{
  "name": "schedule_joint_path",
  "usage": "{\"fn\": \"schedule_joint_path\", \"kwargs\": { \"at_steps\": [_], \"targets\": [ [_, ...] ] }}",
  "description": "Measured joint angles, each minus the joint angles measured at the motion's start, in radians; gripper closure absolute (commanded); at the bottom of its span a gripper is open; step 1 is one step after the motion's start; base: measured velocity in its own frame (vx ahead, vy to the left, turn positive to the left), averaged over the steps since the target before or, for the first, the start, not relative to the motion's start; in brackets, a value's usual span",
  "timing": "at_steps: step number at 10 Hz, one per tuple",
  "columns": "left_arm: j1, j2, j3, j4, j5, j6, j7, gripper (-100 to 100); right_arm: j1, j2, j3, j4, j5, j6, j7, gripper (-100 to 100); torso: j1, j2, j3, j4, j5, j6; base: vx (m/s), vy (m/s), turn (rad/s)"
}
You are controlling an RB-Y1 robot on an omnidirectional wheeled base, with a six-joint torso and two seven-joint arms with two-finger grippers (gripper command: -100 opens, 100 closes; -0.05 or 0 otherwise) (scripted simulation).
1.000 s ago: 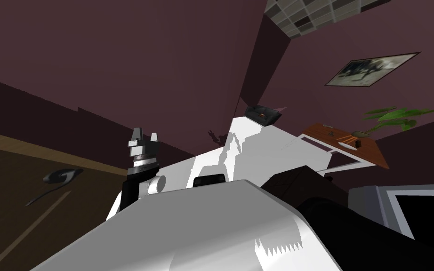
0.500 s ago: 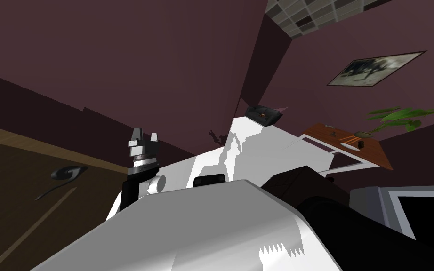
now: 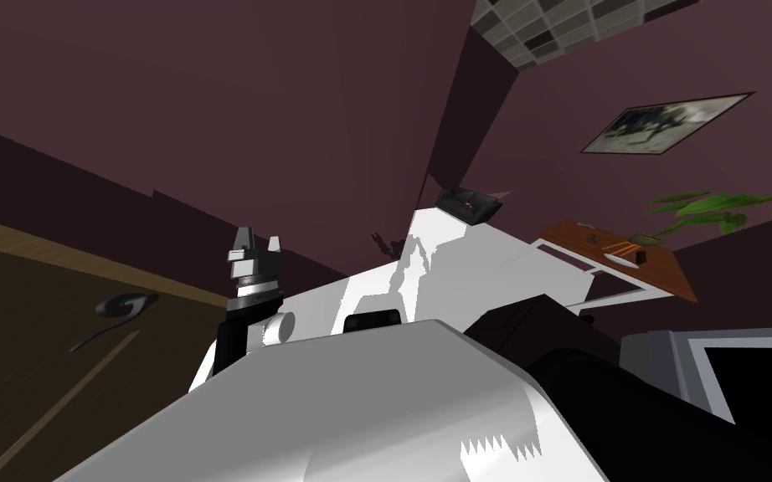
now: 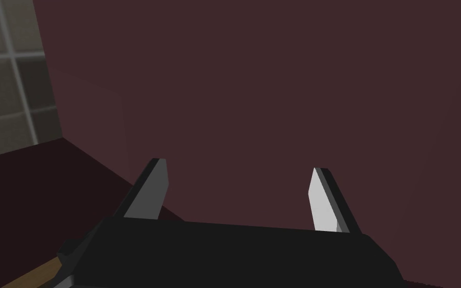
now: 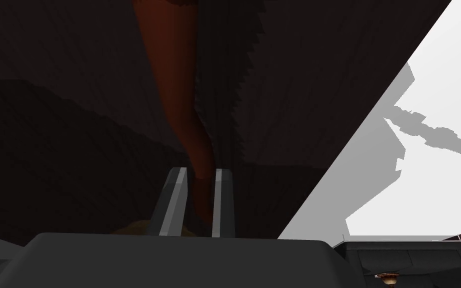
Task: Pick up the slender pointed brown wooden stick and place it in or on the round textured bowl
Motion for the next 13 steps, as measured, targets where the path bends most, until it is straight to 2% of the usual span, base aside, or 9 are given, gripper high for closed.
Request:
{"fn": "schedule_joint_path", "kwargs": {
  "at_steps": [1,2,3,7,8,9,13],
  "targets": [
    [0.0,0.0,0.0,0.0,0.0,0.0,0.0,0,0.0,0.0,0.0,0.0,0.0,0.0,0.0,100,0.0,0.0,0.0,0.0,0.0,0.0,0.0,0.0,0.0],
    [0.0,0.0,0.0,0.0,0.0,0.0,0.0,0,0.0,0.0,0.0,0.0,0.0,0.0,0.0,0,0.0,0.0,0.0,0.0,0.0,0.0,0.0,0.0,0.0],
    [0.0,0.0,0.0,0.0,0.0,0.0,0.0,0,0.0,0.0,0.0,0.0,0.0,0.0,0.0,100,0.0,0.0,0.0,0.0,0.0,0.0,0.013,-0.004,-0.019],
    [0.0,0.0,0.0,0.0,0.0,0.0,0.0,0,0.066,-0.008,0.009,-0.079,-0.013,0.018,0.004,100,0.0,-0.003,-0.002,-0.001,0.0,0.0,0.03,-0.001,-0.011],
    [0.0,0.0,0.0,0.0,0.0,0.0,0.0,0,0.068,-0.008,0.009,-0.082,-0.014,0.019,0.004,0,0.0,-0.002,-0.001,0.0,0.0,0.0,0.0,0.0,0.0],
    [0.0,0.0,0.0,0.0,0.0,0.0,0.0,0,0.068,-0.008,0.009,-0.082,-0.014,0.019,0.004,100,0.0,-0.001,-0.001,0.0,0.0,0.0,0.023,0.033,-0.145],
    [0.0,0.0,0.0,0.0,0.0,0.0,0.0,0,0.082,-0.097,-0.008,-0.099,-0.067,0.015,-0.009,100,0.004,-0.002,-0.002,-0.001,0.002,0.002,0.03,0.058,-0.154]
  ]
}}
